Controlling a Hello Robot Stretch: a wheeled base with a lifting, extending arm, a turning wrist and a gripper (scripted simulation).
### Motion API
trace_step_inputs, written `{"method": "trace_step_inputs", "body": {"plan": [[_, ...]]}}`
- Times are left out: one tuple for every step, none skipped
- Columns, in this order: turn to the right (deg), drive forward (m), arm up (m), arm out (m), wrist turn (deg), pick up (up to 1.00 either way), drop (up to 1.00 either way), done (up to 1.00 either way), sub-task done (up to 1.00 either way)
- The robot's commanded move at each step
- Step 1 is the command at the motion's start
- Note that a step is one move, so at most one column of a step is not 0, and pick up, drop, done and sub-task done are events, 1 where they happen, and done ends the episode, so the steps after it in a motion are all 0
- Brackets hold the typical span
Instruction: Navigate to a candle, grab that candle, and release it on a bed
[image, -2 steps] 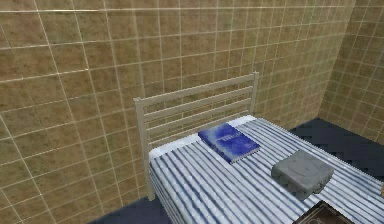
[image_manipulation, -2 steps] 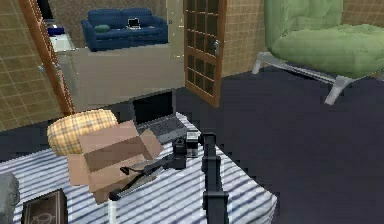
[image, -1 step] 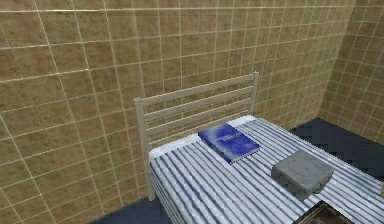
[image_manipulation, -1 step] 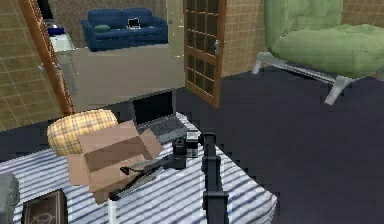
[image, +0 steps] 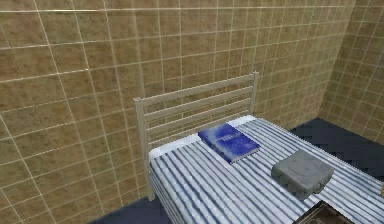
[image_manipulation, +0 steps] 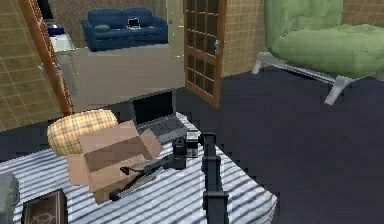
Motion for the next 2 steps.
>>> {"method": "trace_step_inputs", "body": {"plan": [[0.0,0.00,0.10,0.00,0.0,0.00,0.00,0.00,0.00],[0.0,0.00,0.00,-0.08,0.0,0.00,0.00,0.00,0.00]]}}
